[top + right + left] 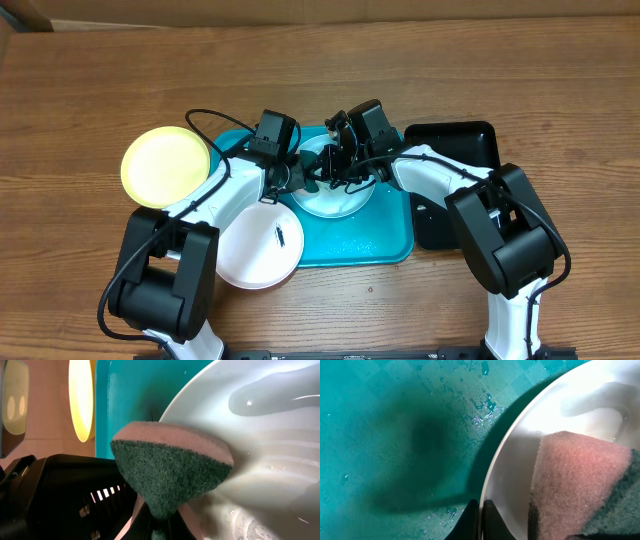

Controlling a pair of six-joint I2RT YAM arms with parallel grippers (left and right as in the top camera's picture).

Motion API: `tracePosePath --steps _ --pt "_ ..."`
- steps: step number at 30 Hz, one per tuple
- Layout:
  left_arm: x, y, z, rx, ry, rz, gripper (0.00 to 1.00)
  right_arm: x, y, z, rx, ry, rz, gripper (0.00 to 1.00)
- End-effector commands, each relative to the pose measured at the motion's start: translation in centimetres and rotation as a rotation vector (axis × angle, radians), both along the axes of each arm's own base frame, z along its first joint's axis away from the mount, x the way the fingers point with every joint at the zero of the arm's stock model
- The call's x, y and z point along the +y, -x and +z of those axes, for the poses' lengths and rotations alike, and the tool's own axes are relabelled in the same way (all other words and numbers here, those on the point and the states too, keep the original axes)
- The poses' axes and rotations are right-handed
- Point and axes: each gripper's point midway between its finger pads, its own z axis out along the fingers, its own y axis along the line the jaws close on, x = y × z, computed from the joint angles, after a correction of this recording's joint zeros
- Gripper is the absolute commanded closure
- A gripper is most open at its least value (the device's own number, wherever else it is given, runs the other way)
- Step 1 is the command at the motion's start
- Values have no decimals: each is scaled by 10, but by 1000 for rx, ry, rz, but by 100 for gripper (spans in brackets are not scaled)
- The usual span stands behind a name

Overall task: Clean dirty plates on tray and stack at the side
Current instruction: 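Scrub the white plate again with the sponge in the right gripper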

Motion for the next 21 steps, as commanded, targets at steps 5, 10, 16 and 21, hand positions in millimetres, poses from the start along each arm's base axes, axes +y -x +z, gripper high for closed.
tracePosePath --steps 5,10,16,21 --pt "2 2 -3 7 -4 15 96 1 10 -10 25 55 -3 96" --pt "2 2 -3 7 -4 15 96 -7 16 -28 19 179 -22 96" --pt "2 2 -3 6 -5 15 96 -17 14 -35 -4 247 -39 96" --pt "2 2 -3 6 -4 15 96 -37 -2 -21 -63 295 -85 96"
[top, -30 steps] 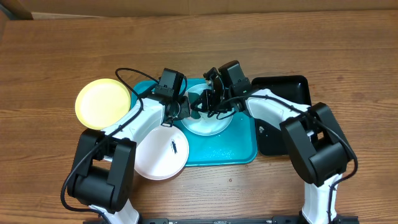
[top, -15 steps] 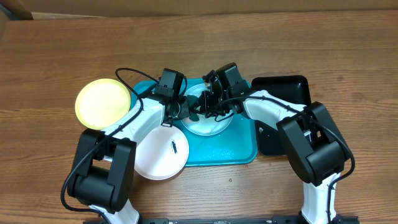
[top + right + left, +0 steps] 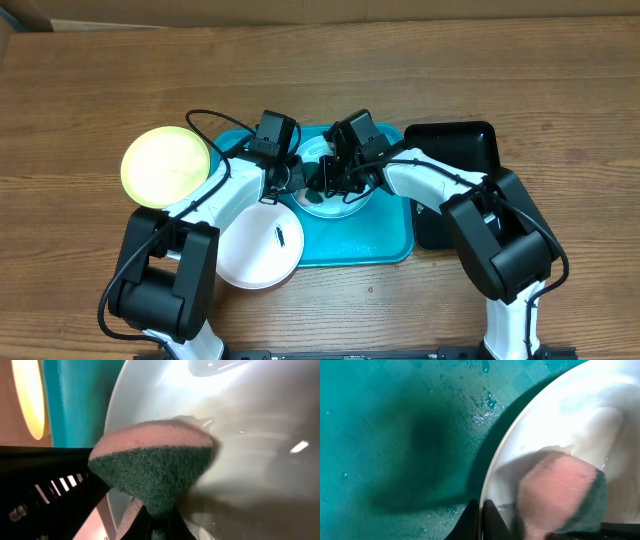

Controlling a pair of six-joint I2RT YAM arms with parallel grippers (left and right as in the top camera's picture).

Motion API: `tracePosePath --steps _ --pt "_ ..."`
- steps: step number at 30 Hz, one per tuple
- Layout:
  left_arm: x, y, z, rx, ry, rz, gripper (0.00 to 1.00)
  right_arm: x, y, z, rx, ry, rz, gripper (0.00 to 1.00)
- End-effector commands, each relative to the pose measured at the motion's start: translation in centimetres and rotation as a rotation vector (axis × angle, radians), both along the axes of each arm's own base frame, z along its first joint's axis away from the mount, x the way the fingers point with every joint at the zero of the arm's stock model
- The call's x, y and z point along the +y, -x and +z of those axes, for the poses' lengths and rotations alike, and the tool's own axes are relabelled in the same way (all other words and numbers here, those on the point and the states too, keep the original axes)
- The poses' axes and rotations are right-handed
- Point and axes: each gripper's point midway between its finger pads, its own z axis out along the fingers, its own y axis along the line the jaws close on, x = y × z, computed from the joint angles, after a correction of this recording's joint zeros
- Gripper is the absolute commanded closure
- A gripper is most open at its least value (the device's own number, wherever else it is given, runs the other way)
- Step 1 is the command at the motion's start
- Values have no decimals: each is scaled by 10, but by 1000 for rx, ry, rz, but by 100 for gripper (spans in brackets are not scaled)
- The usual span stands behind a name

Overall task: Clean dirty plates on tray and stack at the side
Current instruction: 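Scrub the white plate again with the sponge in the right gripper, then move the sponge with the right gripper back over the black tray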

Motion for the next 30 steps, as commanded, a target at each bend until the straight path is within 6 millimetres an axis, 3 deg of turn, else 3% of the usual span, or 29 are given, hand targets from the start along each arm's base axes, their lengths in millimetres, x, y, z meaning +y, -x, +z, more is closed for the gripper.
tracePosePath --steps 1,8,14,17,21,26,30 --pt "2 1 -2 3 -3 15 96 -32 -21 7 -101 122 -64 96" --pt "2 1 -2 2 -4 15 96 -69 -36 39 -215 220 -90 96" --pt "2 1 -2 2 -4 15 96 -60 -30 90 -272 63 -6 96" --pt "2 1 -2 3 -4 15 95 -69 -29 111 -284 31 -21 96" --pt "2 1 -2 3 -4 15 96 -105 -30 123 -265 63 -82 96" --pt "2 1 -2 3 -3 14 96 -184 -29 101 -156 221 -206 96" --pt "-2 -2 3 -10 -4 -47 96 -229 -23 92 -91 285 -268 96"
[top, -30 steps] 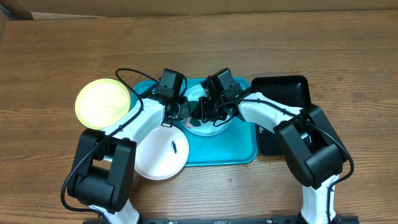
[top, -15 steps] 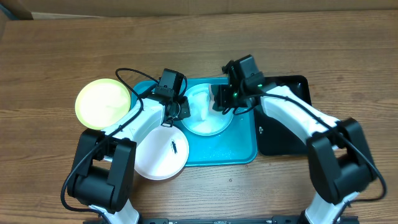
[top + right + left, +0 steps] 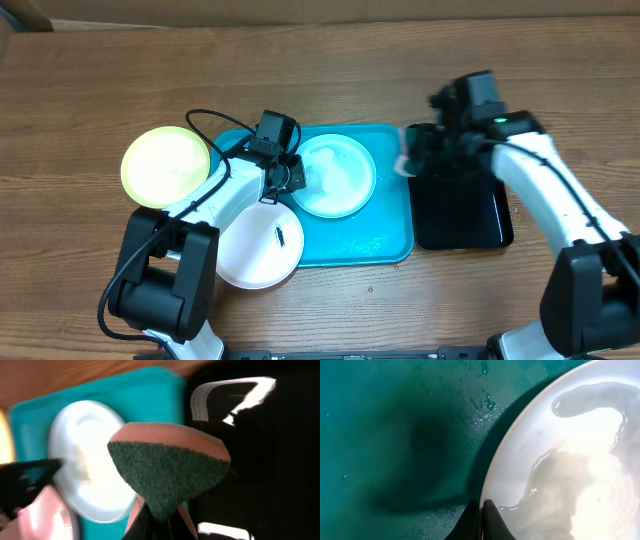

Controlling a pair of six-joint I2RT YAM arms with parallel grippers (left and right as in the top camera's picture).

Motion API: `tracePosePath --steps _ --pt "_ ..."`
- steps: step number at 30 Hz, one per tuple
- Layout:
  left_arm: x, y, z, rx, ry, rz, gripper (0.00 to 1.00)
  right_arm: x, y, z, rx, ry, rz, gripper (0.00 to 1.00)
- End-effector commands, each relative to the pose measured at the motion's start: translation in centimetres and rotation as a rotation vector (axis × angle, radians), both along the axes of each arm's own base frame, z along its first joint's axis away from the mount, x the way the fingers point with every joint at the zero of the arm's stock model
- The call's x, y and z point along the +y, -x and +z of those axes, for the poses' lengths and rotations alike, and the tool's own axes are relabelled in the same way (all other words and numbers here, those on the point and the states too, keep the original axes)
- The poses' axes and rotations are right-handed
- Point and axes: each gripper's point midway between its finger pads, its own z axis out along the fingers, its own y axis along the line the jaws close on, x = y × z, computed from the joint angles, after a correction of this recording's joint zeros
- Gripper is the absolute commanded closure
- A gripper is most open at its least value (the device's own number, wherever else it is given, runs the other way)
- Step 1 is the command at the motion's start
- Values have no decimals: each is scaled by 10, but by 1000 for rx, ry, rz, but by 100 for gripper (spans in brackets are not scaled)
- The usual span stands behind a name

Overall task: Clean dirty plates on tray and stack at the side
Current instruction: 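Move the sponge with the right gripper back over the black tray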

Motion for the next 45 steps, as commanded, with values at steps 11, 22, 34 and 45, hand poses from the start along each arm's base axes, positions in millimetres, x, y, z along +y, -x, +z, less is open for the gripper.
tracePosePath --steps 11,22,34,45 --pt "1 -34 44 -114 -83 -109 96 -125 5 -5 60 76 -251 96" --pt "-7 -57 73 -196 -69 -123 96 -144 16 -9 89 118 -253 96" --pt "-11 -63 79 -221 -51 -126 96 -109 23 -15 105 204 -117 96" --pt "-21 -73 103 -253 -2 -142 96 -85 27 -20 105 305 -21 96"
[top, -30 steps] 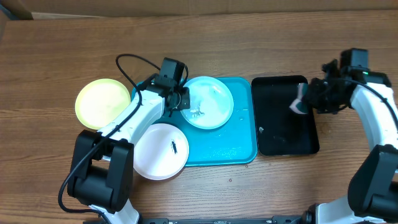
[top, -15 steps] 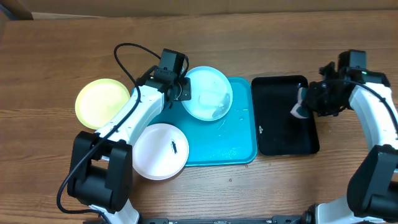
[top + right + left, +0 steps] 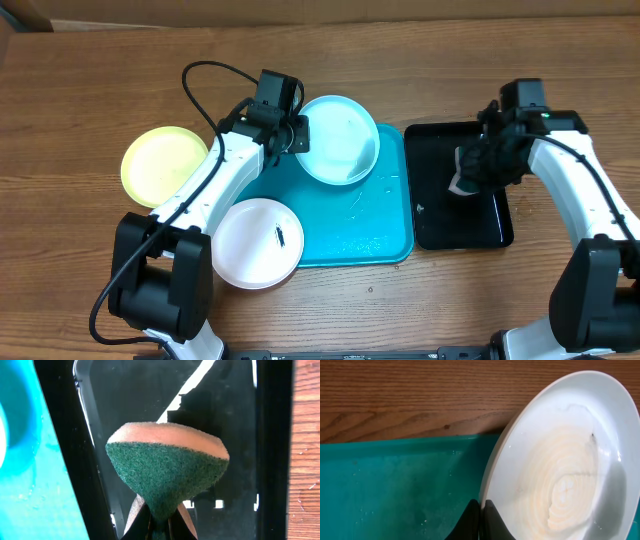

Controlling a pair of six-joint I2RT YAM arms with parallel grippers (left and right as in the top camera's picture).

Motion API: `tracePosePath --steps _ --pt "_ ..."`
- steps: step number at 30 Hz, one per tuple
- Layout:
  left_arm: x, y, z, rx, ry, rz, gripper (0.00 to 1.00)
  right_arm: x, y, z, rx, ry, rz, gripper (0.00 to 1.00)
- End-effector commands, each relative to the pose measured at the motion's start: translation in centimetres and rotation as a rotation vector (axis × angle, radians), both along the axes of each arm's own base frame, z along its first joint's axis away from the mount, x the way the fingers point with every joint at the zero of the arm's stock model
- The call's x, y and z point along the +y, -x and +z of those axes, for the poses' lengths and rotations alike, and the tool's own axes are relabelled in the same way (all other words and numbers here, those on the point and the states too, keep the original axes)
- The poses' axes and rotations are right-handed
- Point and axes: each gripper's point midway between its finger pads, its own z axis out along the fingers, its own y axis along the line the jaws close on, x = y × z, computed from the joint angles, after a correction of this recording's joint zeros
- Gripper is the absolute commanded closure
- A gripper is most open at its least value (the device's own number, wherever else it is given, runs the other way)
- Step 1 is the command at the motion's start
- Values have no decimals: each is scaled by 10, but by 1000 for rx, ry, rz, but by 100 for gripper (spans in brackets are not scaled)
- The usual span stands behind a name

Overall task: Clean dirty plates on tray and stack at the side
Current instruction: 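Move the sponge with the right gripper back over the black tray, then lift the white plate with the left gripper and tilt it over the black tray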

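My left gripper (image 3: 298,134) is shut on the rim of a pale blue-white plate (image 3: 340,139), held tilted above the far edge of the teal tray (image 3: 370,235). In the left wrist view the plate (image 3: 560,470) fills the right side, wet and smeared, with the jaws pinched on its edge at the bottom. My right gripper (image 3: 470,180) is shut on a pink and green sponge (image 3: 167,472) over the black tray (image 3: 490,225). A pink plate (image 3: 250,245) with a dark mark lies at the teal tray's near left corner. A yellow plate (image 3: 163,165) lies on the table to the left.
Wooden table (image 3: 100,80) all around. The black tray sits right next to the teal tray's right edge. Water drops lie on the teal tray. A black cable loops above the left arm (image 3: 210,75).
The left gripper has raised the pale plate off the teal tray and holds it tilted toward the far edge. The right gripper with the sponge now sits lower over the black tray.
At first the right gripper pressed the sponge on the pale plate while the left gripper held its rim on the teal tray. The sponge shifted across the plate. Then the sponge was over at the black tray, and now the plate is lifted.
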Motion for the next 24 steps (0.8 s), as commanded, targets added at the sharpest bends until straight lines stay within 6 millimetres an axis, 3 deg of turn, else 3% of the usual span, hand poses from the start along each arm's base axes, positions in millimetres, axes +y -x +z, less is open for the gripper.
tracePosePath --steps 1,8,13,17,24 --pt "-5 -10 24 -44 24 -23 96 2 0 1 -13 45 27 96" --pt "-6 -17 49 -60 29 -20 96 -2 0 0 -12 89 31 95" --pt "-8 -21 70 -77 35 -23 96 -18 -1 -10 -3 191 19 96" --pt "-16 -20 83 -82 52 -52 96 -20 -5 -14 -21 213 62 96" --pt "-27 -20 103 -107 58 -81 96 -20 -24 9 -81 186 42 96"
